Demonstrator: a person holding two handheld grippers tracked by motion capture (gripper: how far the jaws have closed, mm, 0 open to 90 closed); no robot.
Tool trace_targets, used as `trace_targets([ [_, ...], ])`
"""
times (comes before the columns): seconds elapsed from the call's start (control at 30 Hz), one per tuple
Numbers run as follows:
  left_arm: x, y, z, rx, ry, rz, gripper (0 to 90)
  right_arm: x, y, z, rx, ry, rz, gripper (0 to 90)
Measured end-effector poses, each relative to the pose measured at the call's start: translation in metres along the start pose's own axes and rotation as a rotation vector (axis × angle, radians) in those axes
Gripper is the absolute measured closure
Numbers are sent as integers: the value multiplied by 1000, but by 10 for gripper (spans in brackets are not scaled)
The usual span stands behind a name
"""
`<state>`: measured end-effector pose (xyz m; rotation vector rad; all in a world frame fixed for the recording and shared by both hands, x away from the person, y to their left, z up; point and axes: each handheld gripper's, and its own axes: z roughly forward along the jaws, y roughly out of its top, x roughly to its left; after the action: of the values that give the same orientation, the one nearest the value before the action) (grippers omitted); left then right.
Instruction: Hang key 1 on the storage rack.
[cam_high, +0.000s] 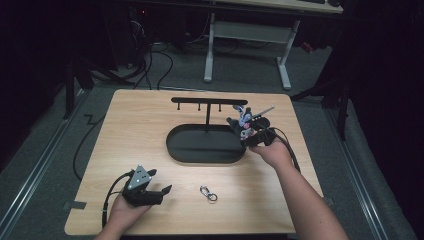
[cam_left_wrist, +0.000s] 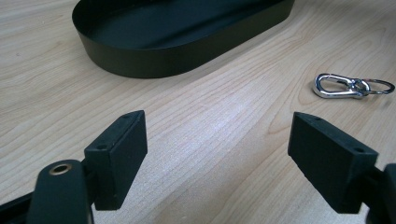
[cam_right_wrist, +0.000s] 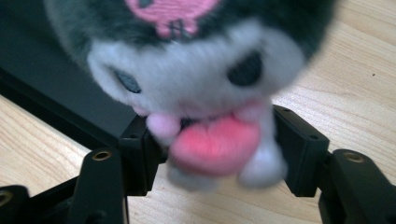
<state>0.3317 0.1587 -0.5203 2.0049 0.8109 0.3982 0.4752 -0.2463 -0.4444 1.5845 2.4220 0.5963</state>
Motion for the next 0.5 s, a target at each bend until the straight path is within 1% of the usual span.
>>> trace_targets([
  [0.07, 0, 0, 0, 0, 0, 1, 204, -1, 0, 1, -3, 3, 1, 379],
  [0.1, 0, 0, 0, 0, 0, 1, 204, -1, 0, 0, -2, -6, 7, 348],
  [0.17, 0, 0, 0, 0, -1, 2, 206, -1, 0, -3, -14, -5, 1, 327],
  [0.23, 0, 0, 0, -1, -2, 2, 206, 0, -1, -5, -20, -11, -5, 325],
  [0.3, 0, 0, 0, -2, -2, 2, 207, 0, -3, -14, -42, -22, -14, 320],
  [0.33, 0, 0, 0, -1, -4, -1, 208, 0, -4, -17, -46, -18, -14, 321],
  [0.43, 0, 0, 0, -2, -5, 0, 212, 1, -6, -20, -54, -24, -23, 323],
  [0.5, -1, 1, 0, -2, -6, -2, 214, 3, -13, -25, -70, -23, -36, 340],
])
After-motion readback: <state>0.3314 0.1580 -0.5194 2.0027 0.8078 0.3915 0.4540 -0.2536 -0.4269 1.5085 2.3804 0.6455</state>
